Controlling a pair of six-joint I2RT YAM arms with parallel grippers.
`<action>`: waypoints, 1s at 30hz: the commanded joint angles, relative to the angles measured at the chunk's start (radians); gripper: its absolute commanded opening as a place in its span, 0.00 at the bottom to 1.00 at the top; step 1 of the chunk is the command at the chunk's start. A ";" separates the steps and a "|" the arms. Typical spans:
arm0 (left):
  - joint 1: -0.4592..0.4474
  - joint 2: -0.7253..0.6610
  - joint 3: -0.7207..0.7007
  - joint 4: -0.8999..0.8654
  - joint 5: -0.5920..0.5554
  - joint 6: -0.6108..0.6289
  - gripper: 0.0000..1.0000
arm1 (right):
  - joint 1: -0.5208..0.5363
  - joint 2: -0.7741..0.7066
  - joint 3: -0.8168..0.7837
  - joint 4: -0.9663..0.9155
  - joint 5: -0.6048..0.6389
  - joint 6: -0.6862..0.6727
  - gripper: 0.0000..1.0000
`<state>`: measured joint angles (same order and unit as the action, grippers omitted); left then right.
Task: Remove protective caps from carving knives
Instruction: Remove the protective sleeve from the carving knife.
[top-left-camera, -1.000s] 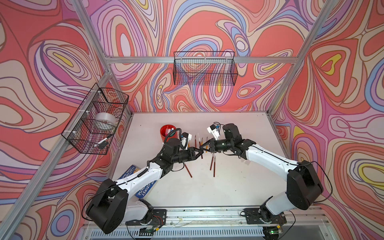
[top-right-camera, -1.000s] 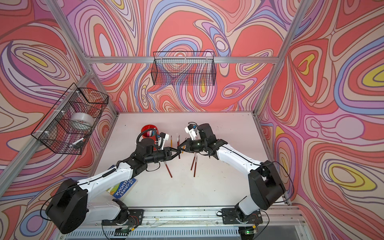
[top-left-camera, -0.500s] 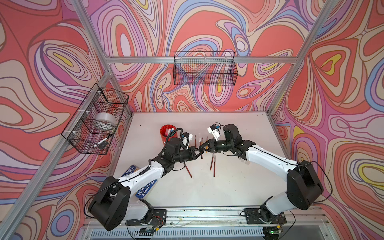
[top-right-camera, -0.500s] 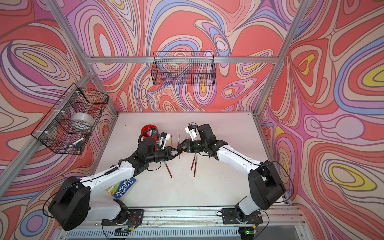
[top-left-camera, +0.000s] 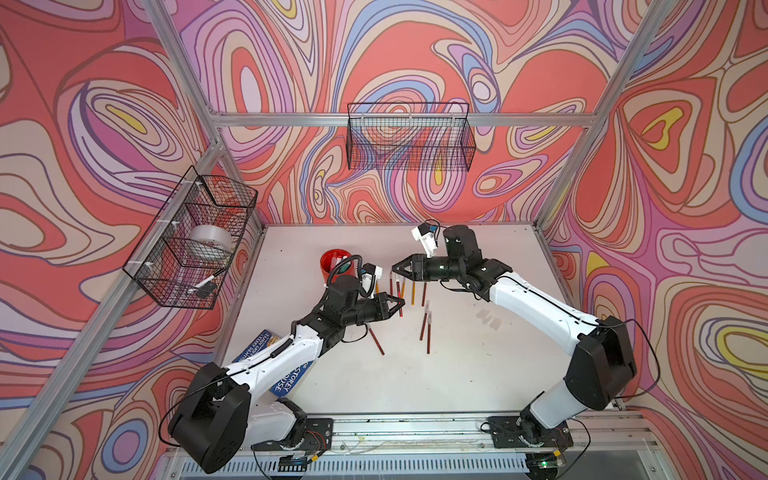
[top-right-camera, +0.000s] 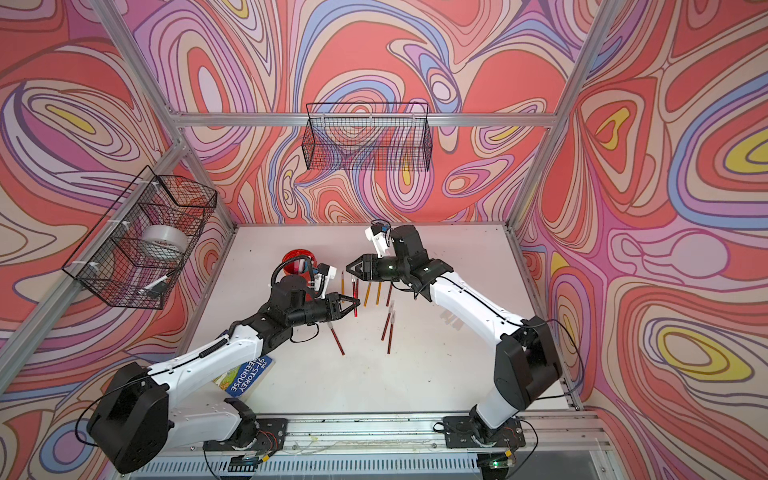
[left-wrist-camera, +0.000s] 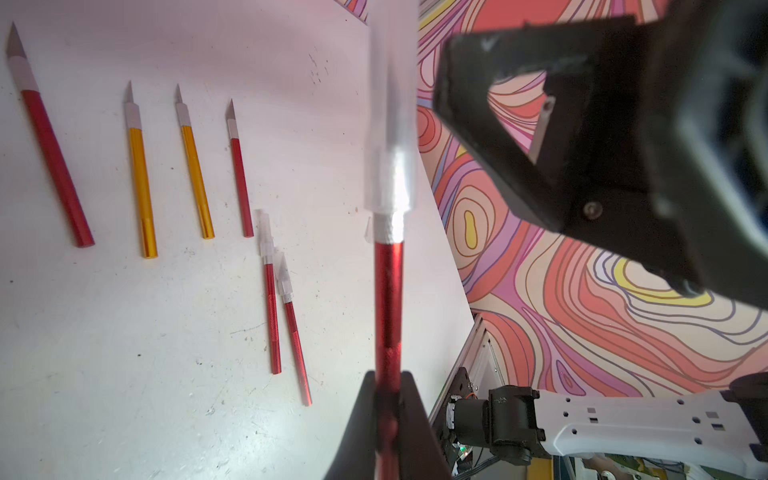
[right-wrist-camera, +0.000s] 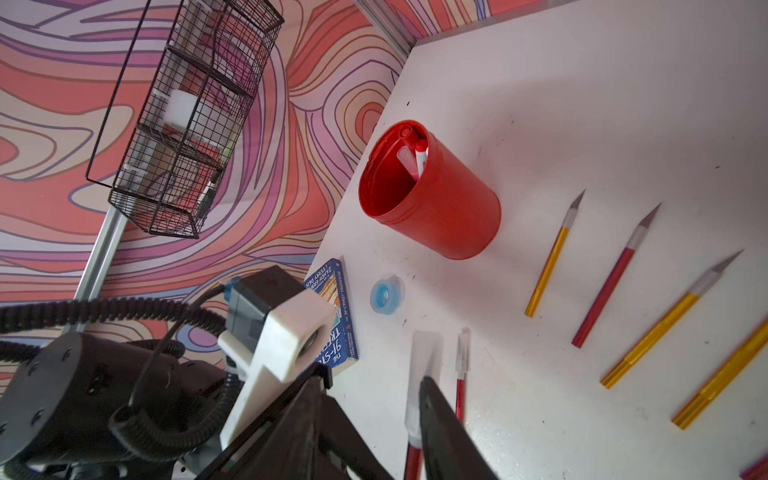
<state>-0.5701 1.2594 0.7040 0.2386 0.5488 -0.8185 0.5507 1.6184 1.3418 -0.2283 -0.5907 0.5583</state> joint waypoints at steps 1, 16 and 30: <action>-0.001 -0.029 -0.009 -0.021 -0.007 0.023 0.00 | -0.001 0.052 0.038 -0.055 0.027 -0.027 0.38; 0.000 -0.028 -0.010 -0.033 -0.010 0.035 0.00 | -0.002 0.068 0.056 -0.038 0.022 -0.020 0.00; -0.001 -0.031 -0.066 -0.020 -0.002 0.025 0.00 | -0.131 0.122 0.238 -0.063 0.074 -0.022 0.00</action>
<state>-0.5697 1.2324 0.6544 0.2260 0.5488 -0.7876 0.4564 1.7233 1.5429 -0.3058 -0.5358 0.5320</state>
